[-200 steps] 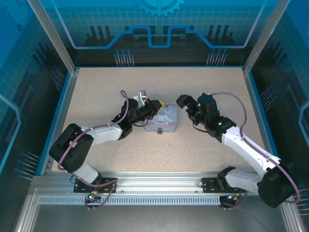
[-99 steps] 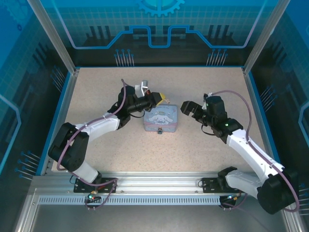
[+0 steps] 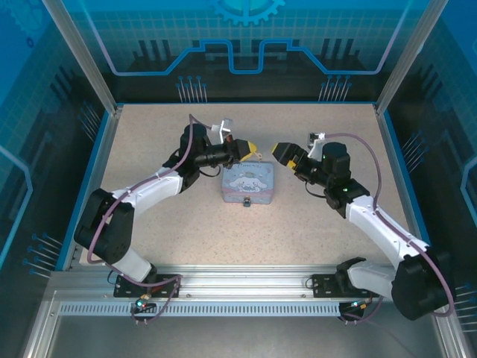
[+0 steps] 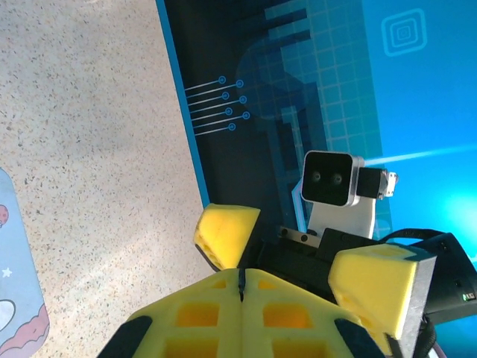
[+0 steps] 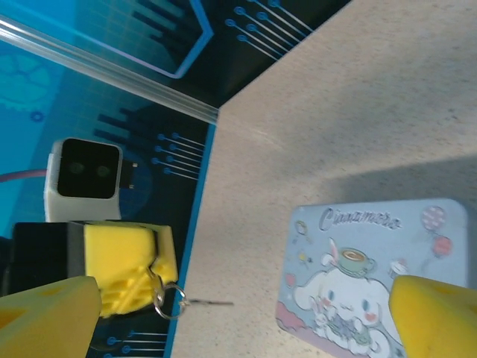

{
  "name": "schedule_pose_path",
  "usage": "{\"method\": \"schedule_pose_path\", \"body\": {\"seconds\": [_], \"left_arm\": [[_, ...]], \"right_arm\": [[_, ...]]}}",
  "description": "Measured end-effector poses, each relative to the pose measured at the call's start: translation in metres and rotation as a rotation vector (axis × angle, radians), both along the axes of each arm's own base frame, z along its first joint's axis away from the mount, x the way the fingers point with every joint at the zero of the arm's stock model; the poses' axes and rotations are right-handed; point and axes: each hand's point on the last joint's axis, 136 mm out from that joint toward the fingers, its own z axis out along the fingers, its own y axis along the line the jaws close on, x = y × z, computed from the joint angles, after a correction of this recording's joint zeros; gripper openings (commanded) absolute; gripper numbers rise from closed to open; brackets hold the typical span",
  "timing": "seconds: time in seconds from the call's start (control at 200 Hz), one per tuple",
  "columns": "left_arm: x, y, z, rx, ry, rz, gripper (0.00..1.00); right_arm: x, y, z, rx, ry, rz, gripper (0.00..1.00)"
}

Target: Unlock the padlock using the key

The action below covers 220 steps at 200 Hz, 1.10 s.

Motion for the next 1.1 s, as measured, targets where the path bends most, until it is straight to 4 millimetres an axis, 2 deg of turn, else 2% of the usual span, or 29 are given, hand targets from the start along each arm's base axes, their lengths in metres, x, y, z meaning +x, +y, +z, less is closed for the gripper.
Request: {"method": "schedule_pose_path", "body": {"seconds": [0.17,0.255,0.465,0.55,0.74,1.1], "left_arm": [[0.0,-0.002,0.002,-0.005,-0.001,-0.018,0.0],[0.001,-0.003,0.002,-0.007,0.001,-0.025,0.0],[0.001,-0.004,0.001,-0.012,0.002,-0.028,0.0],[0.001,-0.005,0.001,-0.016,0.004,-0.032,0.0],[0.002,-0.005,0.002,-0.027,0.01,-0.032,0.0],[0.002,-0.005,0.002,-0.029,0.012,-0.031,0.0]], "right_arm": [[0.004,0.017,-0.007,0.077,-0.006,0.035,0.98],[0.001,0.028,-0.008,0.101,-0.006,0.058,0.86],[0.003,0.042,0.01,0.175,-0.069,0.085,0.53],[0.005,0.045,0.01,0.189,-0.074,0.089,0.52],[0.004,0.054,0.006,0.197,-0.065,0.108,0.39],[0.004,0.055,0.009,0.209,-0.074,0.11,0.25]]}}
